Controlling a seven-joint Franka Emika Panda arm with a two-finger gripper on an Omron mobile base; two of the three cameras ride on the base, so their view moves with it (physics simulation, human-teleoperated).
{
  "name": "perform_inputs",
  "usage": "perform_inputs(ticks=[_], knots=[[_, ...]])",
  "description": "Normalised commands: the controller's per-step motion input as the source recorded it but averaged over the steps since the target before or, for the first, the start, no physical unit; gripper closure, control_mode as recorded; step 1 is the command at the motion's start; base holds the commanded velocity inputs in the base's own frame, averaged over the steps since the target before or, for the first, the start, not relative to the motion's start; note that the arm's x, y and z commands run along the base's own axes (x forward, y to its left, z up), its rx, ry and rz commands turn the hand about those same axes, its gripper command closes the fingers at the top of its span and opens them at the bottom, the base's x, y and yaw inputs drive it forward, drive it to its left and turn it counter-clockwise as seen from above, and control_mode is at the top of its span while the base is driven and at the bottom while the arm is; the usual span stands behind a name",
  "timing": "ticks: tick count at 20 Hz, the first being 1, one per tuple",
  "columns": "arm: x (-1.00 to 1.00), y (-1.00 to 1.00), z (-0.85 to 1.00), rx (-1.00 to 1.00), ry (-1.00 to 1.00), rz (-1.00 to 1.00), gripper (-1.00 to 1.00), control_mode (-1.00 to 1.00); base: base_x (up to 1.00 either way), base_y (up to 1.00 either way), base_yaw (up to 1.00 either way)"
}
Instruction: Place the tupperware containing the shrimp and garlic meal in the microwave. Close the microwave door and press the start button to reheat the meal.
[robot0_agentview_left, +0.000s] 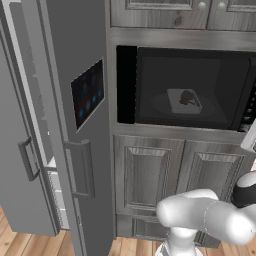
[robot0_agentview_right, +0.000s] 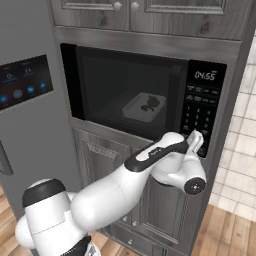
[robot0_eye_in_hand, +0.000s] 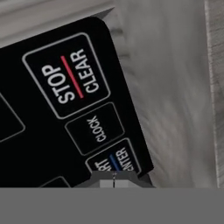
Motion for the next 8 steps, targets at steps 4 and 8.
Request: perform_inputs(ticks=[4,8], knots=[[0.44,-0.01,-0.13,0.00,-0.03,-0.11,1.00,-1.00,0.00,0.00,0.00],[0.55,0.00,-0.08,0.00,0.00,-0.20,1.00,-1.00,0.00,0.00,0.00]])
